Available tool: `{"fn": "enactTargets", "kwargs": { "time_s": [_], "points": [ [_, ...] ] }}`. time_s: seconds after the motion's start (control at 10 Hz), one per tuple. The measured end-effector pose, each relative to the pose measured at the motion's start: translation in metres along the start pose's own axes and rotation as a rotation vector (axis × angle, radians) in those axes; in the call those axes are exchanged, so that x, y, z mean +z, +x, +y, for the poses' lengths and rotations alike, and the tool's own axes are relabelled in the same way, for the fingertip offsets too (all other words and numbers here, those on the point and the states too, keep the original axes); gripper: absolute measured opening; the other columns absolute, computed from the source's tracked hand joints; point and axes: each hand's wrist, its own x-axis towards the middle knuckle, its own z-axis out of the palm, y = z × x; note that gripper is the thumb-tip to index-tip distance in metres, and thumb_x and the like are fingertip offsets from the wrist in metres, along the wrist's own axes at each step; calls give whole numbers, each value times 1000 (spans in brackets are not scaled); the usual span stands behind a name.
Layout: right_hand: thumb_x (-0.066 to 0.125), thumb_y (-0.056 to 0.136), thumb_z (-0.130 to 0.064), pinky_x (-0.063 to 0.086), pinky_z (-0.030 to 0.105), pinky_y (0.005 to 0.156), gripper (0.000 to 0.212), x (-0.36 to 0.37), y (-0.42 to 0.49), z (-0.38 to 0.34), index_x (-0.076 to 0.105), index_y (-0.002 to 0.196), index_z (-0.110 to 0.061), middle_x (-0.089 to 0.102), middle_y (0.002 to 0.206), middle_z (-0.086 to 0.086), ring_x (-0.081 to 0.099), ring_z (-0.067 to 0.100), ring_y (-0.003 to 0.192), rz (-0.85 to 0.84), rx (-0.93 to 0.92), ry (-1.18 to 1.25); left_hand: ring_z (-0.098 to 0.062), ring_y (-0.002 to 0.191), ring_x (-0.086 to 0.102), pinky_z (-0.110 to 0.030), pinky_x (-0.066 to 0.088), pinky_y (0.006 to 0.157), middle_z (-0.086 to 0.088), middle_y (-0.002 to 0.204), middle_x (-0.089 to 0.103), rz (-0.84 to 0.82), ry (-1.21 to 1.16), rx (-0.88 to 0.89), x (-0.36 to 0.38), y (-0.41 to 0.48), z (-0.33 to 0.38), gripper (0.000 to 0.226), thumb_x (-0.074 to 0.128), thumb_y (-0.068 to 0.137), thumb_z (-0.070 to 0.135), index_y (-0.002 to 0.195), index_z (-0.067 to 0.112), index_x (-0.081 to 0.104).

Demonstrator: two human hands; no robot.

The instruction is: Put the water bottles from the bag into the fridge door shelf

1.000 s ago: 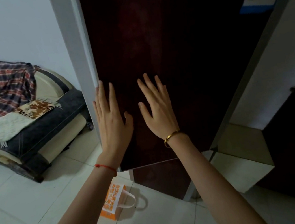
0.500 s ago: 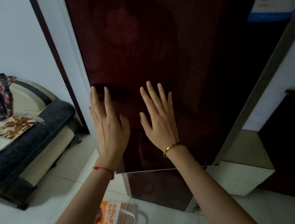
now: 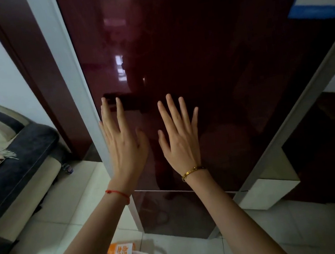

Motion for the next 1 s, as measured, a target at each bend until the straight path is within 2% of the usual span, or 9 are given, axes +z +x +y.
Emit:
{"fn": "enactTargets", "kwargs": {
  "time_s": [0.2,0.4,0.7,0.8,0.9,1.0],
  "points": [
    [41,101,-37,4,59,122,61,19,16,6,18,156,-23,10,165,-1,1,22,153,15,34,-118,-36,155,7,-58,15,123,-23,165,5,-25,7,-6,17,17,-16,75,46,86,7,156,6,20],
    [48,99,-40,1,59,122,66,37,18,10,18,155,-23,3,162,-4,-5,21,151,71,41,-171,-32,155,9,-45,3,126,-19,166,8,-24,58,21,22,22,-32,73,42,87,7,157,11,21],
    [50,99,-35,0,58,121,65,39,19,8,18,154,-22,21,162,-1,0,22,150,83,52,-232,-35,151,22,-53,23,121,-21,163,21,14,149,97,22,23,-47,65,47,92,12,154,12,31],
    [50,99,-31,2,58,122,63,32,19,4,21,154,-21,22,163,2,1,22,150,57,72,-214,-35,151,23,-52,24,121,-23,162,22,16,69,107,18,24,-50,65,49,90,10,153,10,33],
    [51,99,-22,6,56,123,59,17,17,-4,28,153,-14,23,162,6,7,28,153,54,74,-22,-34,146,31,-49,29,119,-22,155,34,-38,-104,177,7,19,-47,64,52,85,1,148,3,40],
    [55,97,-12,21,50,122,54,6,8,-12,37,148,-4,35,156,11,21,31,150,172,153,208,-28,139,42,-44,37,115,-17,146,47,-198,-242,302,-3,14,-47,65,58,80,-3,144,2,45]
  ]
}}
